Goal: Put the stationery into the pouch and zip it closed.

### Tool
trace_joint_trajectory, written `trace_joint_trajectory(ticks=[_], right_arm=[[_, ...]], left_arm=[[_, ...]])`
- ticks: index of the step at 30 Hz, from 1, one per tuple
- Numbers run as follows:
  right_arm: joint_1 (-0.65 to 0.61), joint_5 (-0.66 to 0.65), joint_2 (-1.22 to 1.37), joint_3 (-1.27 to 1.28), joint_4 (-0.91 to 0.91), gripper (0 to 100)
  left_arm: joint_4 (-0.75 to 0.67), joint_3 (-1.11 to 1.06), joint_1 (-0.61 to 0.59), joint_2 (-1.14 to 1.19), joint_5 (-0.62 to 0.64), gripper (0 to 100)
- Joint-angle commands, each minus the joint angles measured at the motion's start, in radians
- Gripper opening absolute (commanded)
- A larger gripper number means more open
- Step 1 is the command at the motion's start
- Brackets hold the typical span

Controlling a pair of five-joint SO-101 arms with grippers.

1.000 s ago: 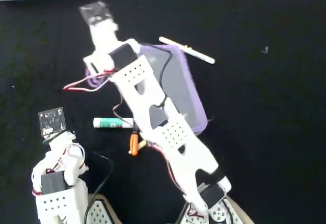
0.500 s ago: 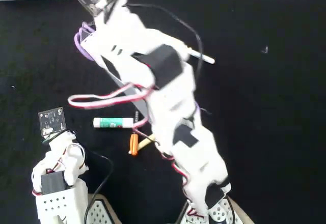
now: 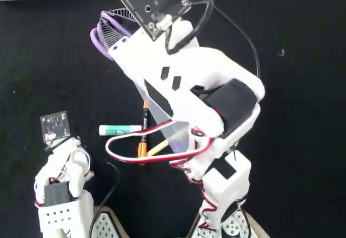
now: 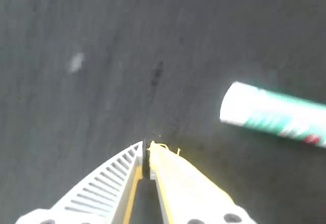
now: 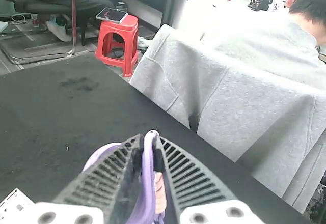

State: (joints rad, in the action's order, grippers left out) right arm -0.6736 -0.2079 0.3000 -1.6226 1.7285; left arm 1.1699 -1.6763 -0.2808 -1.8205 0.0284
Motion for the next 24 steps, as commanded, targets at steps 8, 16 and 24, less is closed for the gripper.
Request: trace_joint_trajectory(ticks=[8, 16, 24], right_arm=[[0.014, -0.009, -0.039, -0.039, 0.017, 1.1], [0.015, -0.009, -0.039, -0.042, 0.017, 1.1], [0.012, -0.009, -0.039, -0.038, 0.017, 1.1]], left_arm=[[-0.431, 0.119, 0.4, -0.006, 0.006, 3], [-0.583, 0.26, 0.633, -0.005, 0.258, 25], [-0.628, 0.285, 0.662, -0.005, 0.423, 26]])
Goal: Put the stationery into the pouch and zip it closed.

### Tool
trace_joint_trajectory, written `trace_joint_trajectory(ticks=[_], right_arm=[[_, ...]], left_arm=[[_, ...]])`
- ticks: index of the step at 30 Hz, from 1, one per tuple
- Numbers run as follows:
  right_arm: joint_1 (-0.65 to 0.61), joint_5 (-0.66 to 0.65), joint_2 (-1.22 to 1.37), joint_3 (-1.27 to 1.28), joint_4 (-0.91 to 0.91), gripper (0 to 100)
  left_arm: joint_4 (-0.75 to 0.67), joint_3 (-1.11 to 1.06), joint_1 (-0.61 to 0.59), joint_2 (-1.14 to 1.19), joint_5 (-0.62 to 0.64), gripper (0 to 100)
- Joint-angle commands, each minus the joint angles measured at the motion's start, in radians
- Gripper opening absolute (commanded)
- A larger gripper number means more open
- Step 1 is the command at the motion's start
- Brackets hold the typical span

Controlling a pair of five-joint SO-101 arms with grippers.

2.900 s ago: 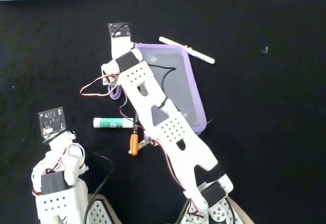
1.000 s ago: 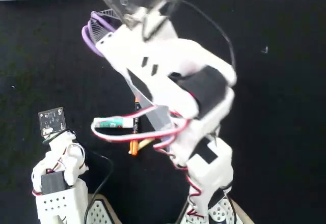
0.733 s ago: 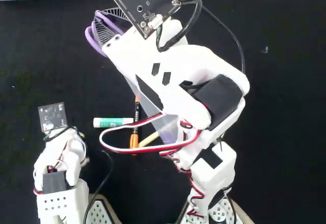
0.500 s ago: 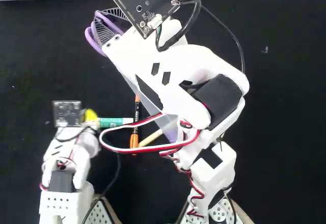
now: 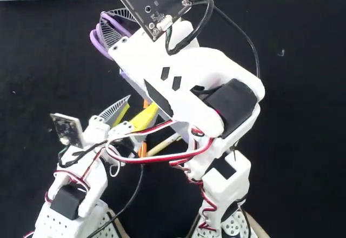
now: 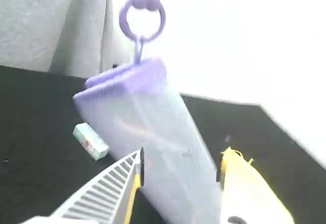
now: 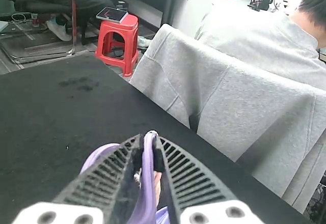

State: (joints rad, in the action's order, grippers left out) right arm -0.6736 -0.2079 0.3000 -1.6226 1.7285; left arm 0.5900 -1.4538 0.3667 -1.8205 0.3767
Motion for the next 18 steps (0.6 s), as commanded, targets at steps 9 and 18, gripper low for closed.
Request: trace_joint_trajectory(ticks=[9, 18], right_arm=[[0.0, -0.006, -0.044, -0.044, 0.032, 1.1], [-0.02, -0.006, -0.048, -0.045, 0.038, 1.1]], left_arm=[[-0.164, 0.05, -0.028, 0.044, 0.074, 26], [-0.222, 0.331, -0.091, 0.465, 0.101, 26]])
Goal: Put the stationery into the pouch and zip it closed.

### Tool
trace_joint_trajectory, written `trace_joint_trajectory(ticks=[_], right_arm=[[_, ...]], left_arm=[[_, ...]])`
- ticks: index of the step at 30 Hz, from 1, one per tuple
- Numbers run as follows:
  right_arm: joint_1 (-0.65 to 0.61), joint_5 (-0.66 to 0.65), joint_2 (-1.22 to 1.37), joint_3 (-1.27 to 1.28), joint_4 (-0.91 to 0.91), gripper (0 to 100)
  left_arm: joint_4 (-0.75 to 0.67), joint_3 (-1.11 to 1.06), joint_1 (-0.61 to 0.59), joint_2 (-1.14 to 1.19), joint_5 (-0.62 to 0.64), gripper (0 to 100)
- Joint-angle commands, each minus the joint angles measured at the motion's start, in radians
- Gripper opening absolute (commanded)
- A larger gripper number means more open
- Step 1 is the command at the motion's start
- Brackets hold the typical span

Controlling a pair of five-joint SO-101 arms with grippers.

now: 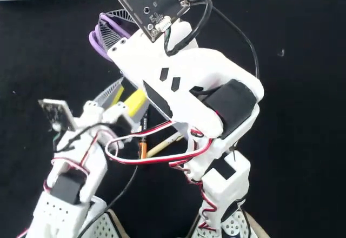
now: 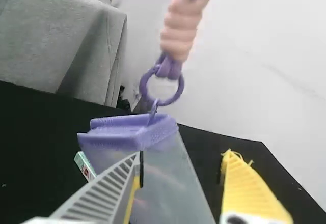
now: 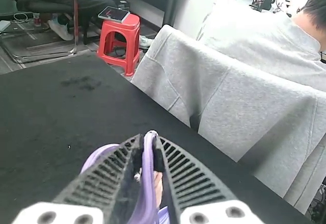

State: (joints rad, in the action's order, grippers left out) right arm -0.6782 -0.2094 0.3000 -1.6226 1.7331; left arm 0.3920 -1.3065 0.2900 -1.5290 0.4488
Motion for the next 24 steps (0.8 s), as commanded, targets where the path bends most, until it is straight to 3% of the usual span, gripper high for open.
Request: trace_joint_trajectory(ticks=[1, 10, 17, 24], right_arm=[[-0.014, -0.005, -0.051, -0.045, 0.034, 1.1], [-0.014, -0.002, -0.094, -0.036, 0.035, 1.1], [-0.015, 0.0, -0.15, 0.025, 0.035, 1.1], [-0.057, -0.008, -0.292, 0.219, 0.031, 1.1]], left_arm=[[-0.023, 0.202, -0.015, 0.229, 0.029, 26], [-0.118, 0.257, -0.015, 0.494, 0.075, 26], [-0.121, 0.252, -0.013, 0.563, 0.075, 26], [-0.239, 0.168, -0.007, 0.566, 0.072, 25]])
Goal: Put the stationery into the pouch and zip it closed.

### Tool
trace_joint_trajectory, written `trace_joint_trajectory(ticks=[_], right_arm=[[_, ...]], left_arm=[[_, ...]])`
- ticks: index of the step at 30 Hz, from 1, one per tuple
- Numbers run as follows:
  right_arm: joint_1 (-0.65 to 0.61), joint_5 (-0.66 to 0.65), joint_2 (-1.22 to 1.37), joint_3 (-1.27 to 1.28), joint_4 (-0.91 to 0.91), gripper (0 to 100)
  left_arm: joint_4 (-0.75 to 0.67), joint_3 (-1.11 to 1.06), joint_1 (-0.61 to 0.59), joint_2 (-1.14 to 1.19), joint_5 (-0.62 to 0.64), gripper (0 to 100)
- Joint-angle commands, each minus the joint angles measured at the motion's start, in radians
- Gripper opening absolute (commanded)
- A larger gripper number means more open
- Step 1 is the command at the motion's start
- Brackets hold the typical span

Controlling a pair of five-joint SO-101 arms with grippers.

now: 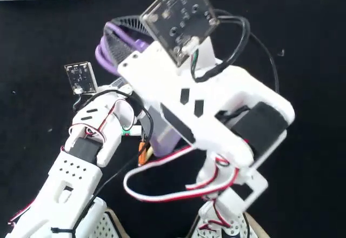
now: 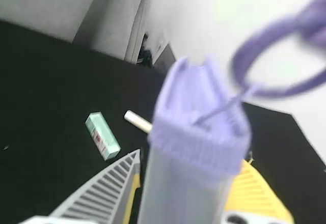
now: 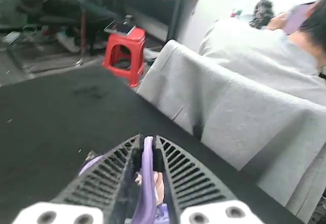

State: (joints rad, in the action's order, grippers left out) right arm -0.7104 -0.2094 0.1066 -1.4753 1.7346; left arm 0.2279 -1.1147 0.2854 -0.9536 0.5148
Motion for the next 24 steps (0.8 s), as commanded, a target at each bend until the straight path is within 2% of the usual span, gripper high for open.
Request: trace_joint_trajectory(ticks=[1, 5, 9, 11, 14, 16, 18, 20, 22, 24], right_arm=[[-0.025, -0.008, -0.111, 0.085, 0.026, 1.1], [-0.018, -0.009, -0.128, 0.105, 0.018, 1.1], [-0.003, -0.025, -0.127, 0.111, 0.015, 1.1], [0.035, -0.058, -0.127, 0.111, 0.002, 1.1], [0.137, -0.066, -0.127, 0.111, -0.031, 1.1], [0.212, -0.064, -0.127, 0.111, -0.055, 1.1], [0.281, -0.064, -0.127, 0.111, -0.077, 1.1], [0.334, -0.064, -0.124, 0.113, -0.1, 1.1], [0.376, -0.064, -0.104, 0.122, -0.126, 1.1], [0.413, -0.064, -0.07, 0.128, -0.161, 1.1]], left_arm=[[-0.094, -0.042, 0.001, -0.009, 0.009, 25], [-0.12, -0.079, 0.03, -0.009, 0.006, 25], [-0.12, -0.085, 0.045, -0.011, 0.006, 12], [-0.12, -0.087, 0.044, -0.012, 0.005, 2], [-0.097, -0.097, 0.044, -0.044, 0.003, 6], [-0.066, -0.11, 0.042, -0.109, -0.011, 3], [-0.044, -0.142, 0.042, -0.203, -0.123, 3], [-0.055, -0.191, 0.042, -0.325, -0.296, 3], [-0.075, -0.26, 0.053, -0.48, -0.459, 3], [-0.068, -0.326, 0.073, -0.658, -0.569, 3]])
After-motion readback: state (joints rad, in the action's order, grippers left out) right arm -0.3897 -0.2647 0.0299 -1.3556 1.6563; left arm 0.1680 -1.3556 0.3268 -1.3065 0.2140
